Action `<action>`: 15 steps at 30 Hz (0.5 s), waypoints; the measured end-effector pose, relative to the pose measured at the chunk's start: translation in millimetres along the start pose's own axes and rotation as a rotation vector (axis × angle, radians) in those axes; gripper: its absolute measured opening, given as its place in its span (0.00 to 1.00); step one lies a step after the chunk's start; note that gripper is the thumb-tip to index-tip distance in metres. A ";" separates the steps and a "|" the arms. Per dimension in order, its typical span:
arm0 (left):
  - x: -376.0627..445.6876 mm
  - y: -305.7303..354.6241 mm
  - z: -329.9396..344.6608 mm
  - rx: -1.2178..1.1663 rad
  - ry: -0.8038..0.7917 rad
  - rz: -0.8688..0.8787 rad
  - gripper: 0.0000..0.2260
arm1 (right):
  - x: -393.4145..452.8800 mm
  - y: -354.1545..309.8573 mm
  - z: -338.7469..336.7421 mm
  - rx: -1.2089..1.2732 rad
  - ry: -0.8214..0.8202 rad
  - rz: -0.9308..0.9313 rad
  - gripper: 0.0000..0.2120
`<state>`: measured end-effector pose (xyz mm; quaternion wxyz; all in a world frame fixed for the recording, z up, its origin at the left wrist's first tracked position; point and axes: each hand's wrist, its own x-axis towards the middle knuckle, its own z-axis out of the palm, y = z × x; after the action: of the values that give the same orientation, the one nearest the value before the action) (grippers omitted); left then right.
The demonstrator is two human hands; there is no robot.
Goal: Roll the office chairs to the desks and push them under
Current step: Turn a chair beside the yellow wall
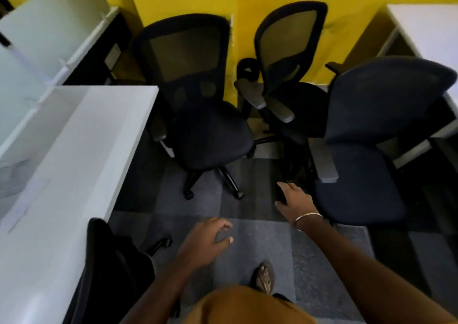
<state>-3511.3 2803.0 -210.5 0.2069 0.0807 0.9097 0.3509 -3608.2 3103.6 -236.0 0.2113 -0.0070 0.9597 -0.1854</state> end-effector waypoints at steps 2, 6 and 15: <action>30.3 22.3 3.6 0.004 -0.027 0.020 0.22 | 5.7 29.8 -20.8 0.033 0.026 0.044 0.31; 80.0 50.5 13.8 -0.022 -0.091 0.072 0.26 | 17.0 75.7 -56.0 0.069 0.075 0.119 0.29; 178.5 95.9 11.7 0.032 -0.139 0.174 0.21 | 70.3 126.6 -117.7 0.160 0.142 0.209 0.20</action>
<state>-3667.0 2933.2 -211.0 0.2371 0.1867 0.8882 0.3464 -3712.1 3256.5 -210.7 0.1611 0.1229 0.9498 -0.2384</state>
